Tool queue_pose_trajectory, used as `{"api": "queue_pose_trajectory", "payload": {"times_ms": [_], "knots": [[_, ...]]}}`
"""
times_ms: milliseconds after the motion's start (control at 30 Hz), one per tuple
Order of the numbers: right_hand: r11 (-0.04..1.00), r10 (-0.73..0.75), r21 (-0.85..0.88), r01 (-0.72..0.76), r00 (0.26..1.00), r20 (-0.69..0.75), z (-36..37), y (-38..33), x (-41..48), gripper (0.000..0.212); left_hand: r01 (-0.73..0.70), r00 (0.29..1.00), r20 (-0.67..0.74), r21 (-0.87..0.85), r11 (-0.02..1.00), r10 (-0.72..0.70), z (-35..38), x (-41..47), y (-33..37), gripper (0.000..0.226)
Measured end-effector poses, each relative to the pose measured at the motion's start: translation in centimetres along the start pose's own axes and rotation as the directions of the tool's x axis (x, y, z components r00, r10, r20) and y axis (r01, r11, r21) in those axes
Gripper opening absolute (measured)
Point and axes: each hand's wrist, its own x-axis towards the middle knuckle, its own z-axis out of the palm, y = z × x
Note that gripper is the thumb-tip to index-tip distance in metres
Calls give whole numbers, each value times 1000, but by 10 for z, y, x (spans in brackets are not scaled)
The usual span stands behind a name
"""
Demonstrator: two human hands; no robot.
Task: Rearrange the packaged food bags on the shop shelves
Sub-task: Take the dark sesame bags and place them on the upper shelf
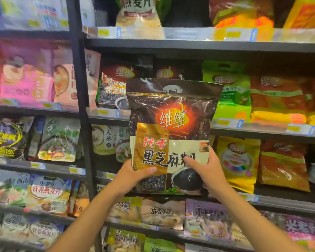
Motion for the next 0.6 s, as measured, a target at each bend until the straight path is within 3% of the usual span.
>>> {"api": "queue_pose_trajectory", "payload": {"times_ms": [267, 433, 533, 600], "knots": [[986, -164, -39, 164, 986, -12, 4, -54, 77, 37, -146, 989, 7, 31, 989, 146, -22, 69, 63, 67], [957, -286, -56, 285, 958, -23, -2, -87, 130, 40, -203, 975, -71, 76, 976, 208, -34, 113, 107, 84], [928, -370, -62, 368, 929, -19, -5, -107, 158, 43, -272, 958, -63, 100, 957, 279, -37, 132, 134, 41], [911, -409, -64, 407, 912, -20, -7, -115, 174, 47, -304, 947, -65, 132, 943, 315, -37, 142, 150, 42]]}}
